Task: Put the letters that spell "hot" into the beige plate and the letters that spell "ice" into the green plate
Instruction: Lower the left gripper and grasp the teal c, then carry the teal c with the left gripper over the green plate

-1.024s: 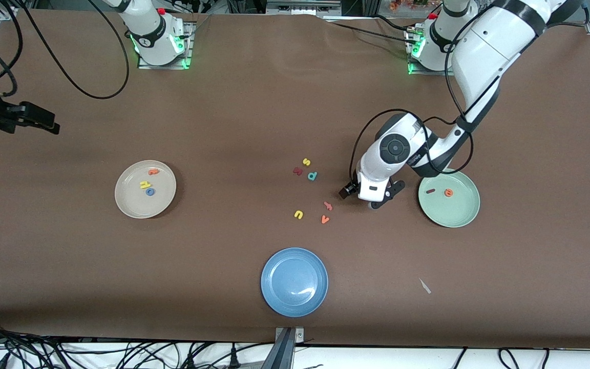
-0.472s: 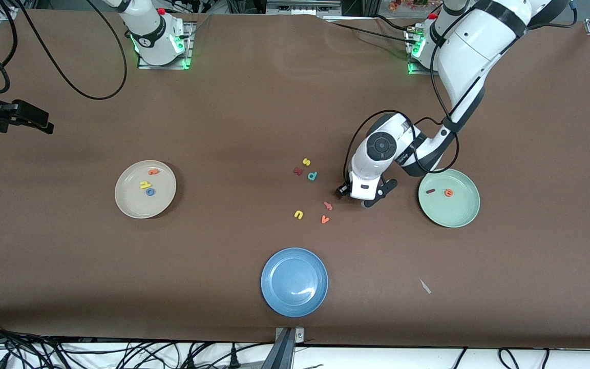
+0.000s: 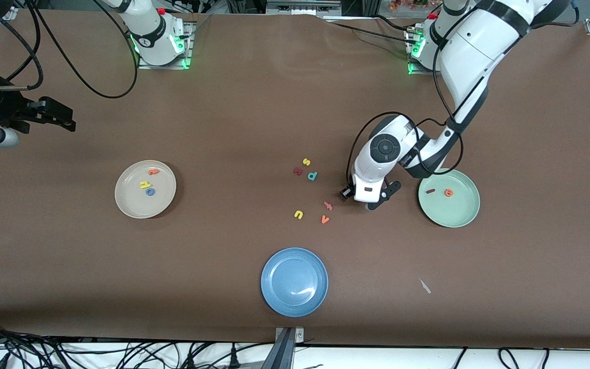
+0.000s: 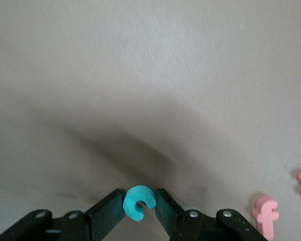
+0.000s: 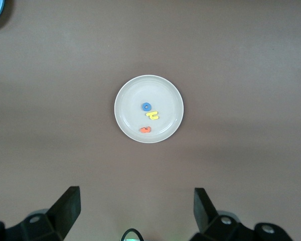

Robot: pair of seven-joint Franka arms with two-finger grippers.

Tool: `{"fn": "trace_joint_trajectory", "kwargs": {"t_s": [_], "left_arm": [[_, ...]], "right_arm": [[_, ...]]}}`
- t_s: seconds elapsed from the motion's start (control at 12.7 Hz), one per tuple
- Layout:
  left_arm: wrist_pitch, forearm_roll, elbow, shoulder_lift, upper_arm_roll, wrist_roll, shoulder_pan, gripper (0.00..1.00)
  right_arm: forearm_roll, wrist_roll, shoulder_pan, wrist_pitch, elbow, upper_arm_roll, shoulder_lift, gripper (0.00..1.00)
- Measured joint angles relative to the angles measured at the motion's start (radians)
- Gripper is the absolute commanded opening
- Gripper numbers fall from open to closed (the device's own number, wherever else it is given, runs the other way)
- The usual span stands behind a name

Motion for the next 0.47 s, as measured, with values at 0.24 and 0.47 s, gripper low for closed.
{"fn": "trace_joint_trajectory", "kwargs": {"t_s": [0.24,0.47], "left_arm": [[-0.143,-0.001,0.014,-0.055,-0.076,0.091,0.103,0.00],[-0.382,-0.004,0.015,-0.105,-0.292,0.271,0.374,0.00]], "right_arm": [[0.000,0.000,-0.001,-0.001,0.000,-0.001,0.003,1.00],[0.000,0.000,-0.001,-0.002,0.000,-0.002,0.004,1.00]]}}
